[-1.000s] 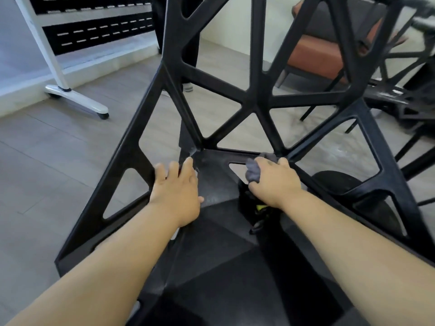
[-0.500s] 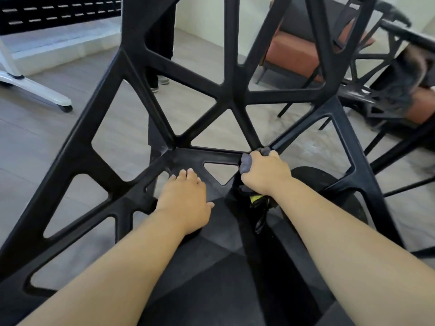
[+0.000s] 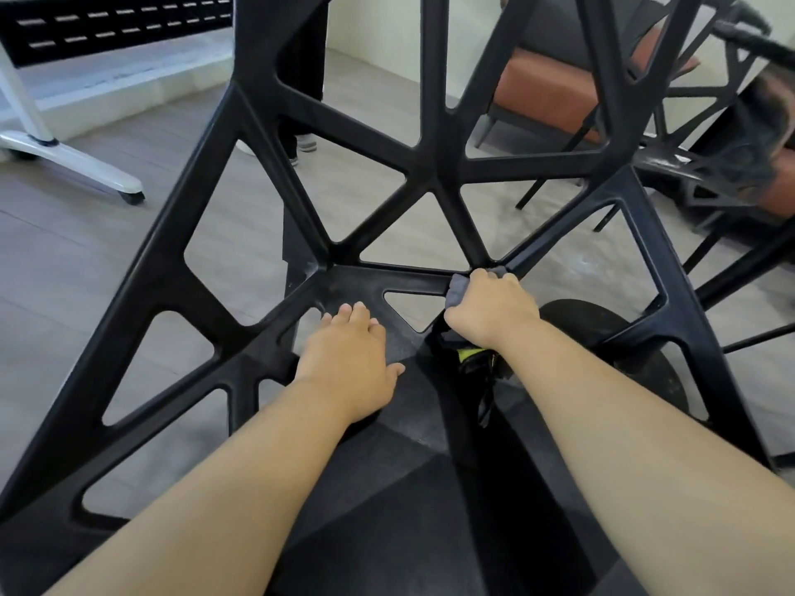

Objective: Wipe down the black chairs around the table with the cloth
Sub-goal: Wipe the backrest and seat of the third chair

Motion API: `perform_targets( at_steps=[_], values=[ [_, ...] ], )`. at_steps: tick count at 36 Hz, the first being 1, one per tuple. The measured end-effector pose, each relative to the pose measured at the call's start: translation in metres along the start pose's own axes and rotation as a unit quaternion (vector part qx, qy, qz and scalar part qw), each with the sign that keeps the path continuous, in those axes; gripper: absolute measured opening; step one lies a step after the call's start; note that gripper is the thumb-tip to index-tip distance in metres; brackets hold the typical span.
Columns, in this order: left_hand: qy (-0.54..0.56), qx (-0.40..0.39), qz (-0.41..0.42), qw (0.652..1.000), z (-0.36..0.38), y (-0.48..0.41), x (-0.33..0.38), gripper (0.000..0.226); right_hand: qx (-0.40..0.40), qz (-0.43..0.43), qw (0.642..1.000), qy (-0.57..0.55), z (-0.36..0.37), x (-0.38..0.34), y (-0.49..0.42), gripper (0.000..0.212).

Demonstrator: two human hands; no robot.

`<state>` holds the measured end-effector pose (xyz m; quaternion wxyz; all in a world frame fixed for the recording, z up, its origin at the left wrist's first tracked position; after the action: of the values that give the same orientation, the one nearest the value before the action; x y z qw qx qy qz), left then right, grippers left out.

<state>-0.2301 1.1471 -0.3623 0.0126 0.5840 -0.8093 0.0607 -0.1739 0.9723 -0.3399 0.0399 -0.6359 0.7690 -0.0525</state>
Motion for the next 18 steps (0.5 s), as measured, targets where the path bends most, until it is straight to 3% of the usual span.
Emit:
perform_targets(
  at_steps=[11,18],
  values=[
    [-0.032,-0.084,0.036,0.995,-0.010,-0.002,-0.008,0.069,-0.088,-0.088,0.992,-0.023,-0.028,0.006,0.022,0.020],
    [-0.041,-0.230,0.008,0.972,-0.065,0.018,-0.007,0.046,-0.259,-0.066,0.963,-0.032,-0.068,0.017,0.045,0.026]
  ],
)
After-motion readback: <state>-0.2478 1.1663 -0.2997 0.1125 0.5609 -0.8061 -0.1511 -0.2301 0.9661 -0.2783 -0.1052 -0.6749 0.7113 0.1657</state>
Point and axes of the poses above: each hand's wrist, its own y-axis away from the middle knuckle, its own z-axis out of the palm, x = y × z, the point moved 1 cm from there along -y, towards the middle knuckle, and after that the axes turned 14 degrees about x, right-handed, at the moved point
